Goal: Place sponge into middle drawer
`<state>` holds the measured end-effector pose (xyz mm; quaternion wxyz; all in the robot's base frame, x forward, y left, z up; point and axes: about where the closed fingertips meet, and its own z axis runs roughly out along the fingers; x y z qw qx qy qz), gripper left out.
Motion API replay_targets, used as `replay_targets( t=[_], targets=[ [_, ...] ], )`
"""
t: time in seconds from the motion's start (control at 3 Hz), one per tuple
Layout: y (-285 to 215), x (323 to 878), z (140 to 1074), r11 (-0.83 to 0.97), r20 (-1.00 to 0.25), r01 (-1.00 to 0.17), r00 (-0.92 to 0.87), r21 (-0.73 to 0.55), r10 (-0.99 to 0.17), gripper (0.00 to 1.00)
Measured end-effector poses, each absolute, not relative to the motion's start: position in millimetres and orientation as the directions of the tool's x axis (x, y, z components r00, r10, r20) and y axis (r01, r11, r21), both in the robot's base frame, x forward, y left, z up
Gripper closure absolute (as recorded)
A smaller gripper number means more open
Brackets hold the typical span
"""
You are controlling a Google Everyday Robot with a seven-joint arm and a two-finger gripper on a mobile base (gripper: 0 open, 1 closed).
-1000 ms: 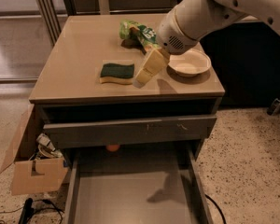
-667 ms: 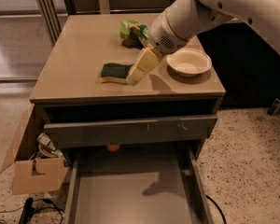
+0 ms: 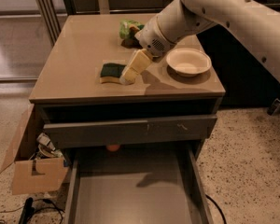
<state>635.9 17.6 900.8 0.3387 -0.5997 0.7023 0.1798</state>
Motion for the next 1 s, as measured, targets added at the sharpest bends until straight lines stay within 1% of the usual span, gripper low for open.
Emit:
replay_targets(
  t=[1.0],
  targets=[
    [41, 671, 859, 0.217, -0.662, -0.965, -0.066, -0.148, -0.747, 0.0]
  ],
)
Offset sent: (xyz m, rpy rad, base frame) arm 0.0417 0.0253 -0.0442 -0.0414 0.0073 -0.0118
